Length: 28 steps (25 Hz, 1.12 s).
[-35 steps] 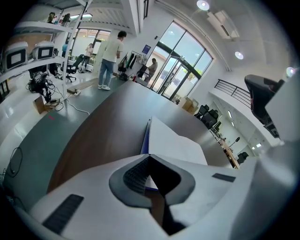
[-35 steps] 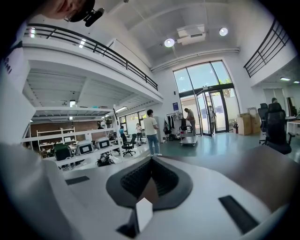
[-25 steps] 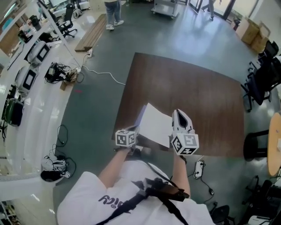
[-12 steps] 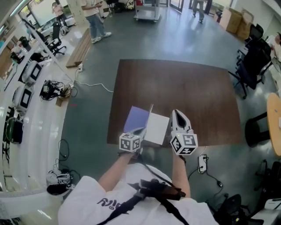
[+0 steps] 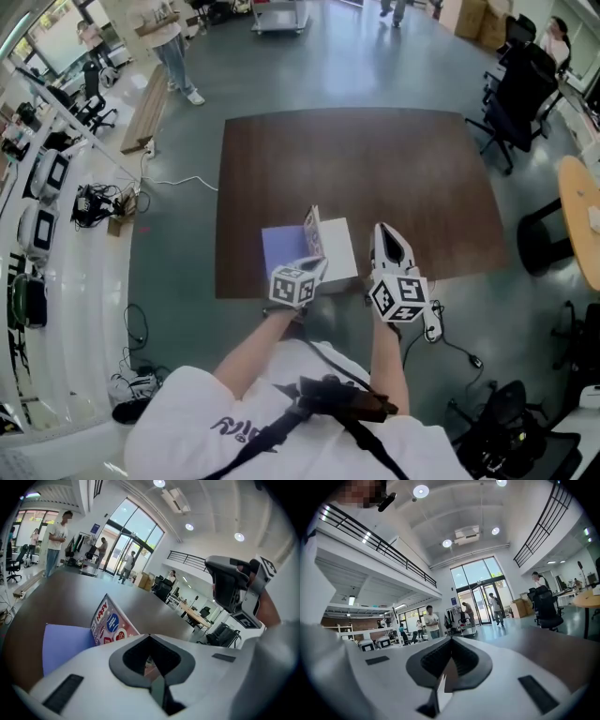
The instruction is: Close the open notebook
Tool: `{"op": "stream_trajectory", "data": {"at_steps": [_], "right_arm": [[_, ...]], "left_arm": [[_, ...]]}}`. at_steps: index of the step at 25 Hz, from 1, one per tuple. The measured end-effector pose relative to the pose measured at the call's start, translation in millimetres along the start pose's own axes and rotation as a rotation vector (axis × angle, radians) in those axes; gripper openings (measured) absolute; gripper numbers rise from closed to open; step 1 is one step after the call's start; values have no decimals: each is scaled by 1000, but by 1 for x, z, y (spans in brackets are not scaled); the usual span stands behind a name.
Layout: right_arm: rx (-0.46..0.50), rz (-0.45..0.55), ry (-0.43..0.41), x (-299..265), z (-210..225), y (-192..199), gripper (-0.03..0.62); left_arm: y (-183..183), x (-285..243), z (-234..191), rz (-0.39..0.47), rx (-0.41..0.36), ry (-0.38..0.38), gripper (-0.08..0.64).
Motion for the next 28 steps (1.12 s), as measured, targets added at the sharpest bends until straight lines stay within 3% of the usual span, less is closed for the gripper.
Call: {"op": "stream_trajectory", "data": {"at_steps": [9, 21, 24, 28], "right_arm": [[-28, -12, 48, 14, 16, 6, 5], [-27, -23, 17, 9, 1, 9, 5], [-26, -37, -7, 4, -7, 13, 5], [-28, -49, -44, -3, -19, 16, 5]], "left_arm": [[3, -71, 26, -112, -43, 95, 8], [43, -108, 23, -318, -64, 97, 8], [52, -102, 19, -309, -40, 92, 9], [46, -85, 16, -212, -8, 109, 10]]}}
Point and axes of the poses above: the fingertips, and each gripper's own axes: x backward along the fingers, z to its right, y out of its underside, the point moved 7 cm from there along x, backward along the fingers, and after that the axes turned 3 degrees about -x, right-handed, at the moved point
